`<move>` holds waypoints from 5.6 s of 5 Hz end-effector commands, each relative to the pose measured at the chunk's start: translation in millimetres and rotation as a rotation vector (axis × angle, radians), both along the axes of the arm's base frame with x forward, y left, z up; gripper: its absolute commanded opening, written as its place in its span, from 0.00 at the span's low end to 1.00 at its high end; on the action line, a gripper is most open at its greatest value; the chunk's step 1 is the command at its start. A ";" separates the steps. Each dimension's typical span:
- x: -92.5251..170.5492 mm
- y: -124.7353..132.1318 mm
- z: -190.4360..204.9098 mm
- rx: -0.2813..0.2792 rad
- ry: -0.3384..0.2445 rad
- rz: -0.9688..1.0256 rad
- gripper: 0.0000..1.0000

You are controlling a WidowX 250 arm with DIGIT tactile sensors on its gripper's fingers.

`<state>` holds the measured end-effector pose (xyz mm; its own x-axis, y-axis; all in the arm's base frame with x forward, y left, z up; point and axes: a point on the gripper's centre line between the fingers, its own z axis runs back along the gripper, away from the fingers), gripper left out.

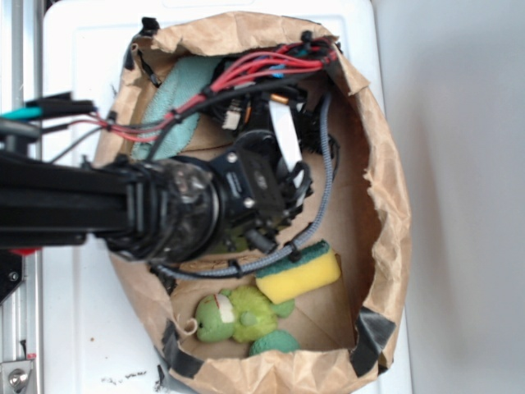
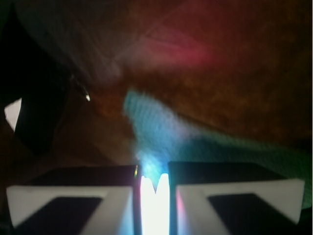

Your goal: Grab the blue cloth.

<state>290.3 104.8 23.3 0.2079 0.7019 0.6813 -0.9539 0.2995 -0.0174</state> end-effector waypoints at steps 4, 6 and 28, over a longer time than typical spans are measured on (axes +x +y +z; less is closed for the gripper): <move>-10.9 -2.4 58.8 -0.116 -0.018 0.019 1.00; -9.8 -1.3 33.4 -0.079 -0.022 0.151 1.00; 7.7 1.2 2.1 0.134 -0.123 0.673 1.00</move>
